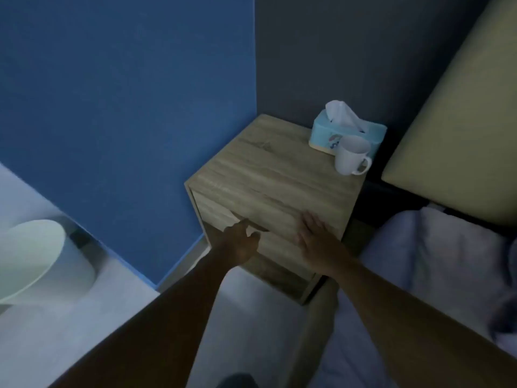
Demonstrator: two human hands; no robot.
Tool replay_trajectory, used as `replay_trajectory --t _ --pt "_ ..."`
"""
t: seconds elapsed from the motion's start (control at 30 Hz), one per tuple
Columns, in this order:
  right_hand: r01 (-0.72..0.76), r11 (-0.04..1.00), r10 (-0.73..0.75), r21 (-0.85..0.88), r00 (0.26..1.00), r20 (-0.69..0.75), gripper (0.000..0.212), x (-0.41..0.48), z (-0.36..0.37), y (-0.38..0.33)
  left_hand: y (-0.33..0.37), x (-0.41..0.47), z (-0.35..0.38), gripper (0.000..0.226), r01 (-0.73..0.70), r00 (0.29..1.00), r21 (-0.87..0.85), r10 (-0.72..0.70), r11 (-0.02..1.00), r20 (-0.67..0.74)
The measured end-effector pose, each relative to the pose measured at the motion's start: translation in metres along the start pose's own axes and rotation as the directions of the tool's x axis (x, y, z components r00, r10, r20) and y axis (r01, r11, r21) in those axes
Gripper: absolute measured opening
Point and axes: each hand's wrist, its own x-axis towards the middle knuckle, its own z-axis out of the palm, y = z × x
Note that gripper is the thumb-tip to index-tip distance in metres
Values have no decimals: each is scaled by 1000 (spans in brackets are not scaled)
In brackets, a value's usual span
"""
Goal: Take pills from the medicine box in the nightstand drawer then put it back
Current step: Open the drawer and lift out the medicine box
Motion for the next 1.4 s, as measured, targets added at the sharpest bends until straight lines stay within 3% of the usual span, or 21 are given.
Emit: replay_trajectory --t 0.13,0.27,0.37,0.6,0.9,1.2,1.4 --pt "-20 994 -6 -103 971 -238 59 -3 22 4 -13 36 18 60 101 994 -178 -107 979 -28" --pt "-16 993 -19 -119 956 -294 59 4 27 5 -20 61 47 67 227 947 -439 -303 869 -110" --pt "-27 990 -17 -135 948 -317 59 4 32 5 -24 73 66 58 175 937 -539 -307 824 -165" --pt "-32 988 -20 -153 945 -327 59 6 35 5 -28 88 74 56 151 925 -551 -314 820 -213" --pt "-31 989 -16 -148 952 -307 61 7 35 6 -27 101 71 94 261 926 -575 -369 775 -76" --pt "-23 990 -14 -136 963 -268 64 6 31 6 -60 54 66 86 264 928 -651 -372 712 -29" --pt "-26 992 -7 -121 966 -259 68 5 28 3 -87 12 59 81 263 938 -605 -345 751 -22"
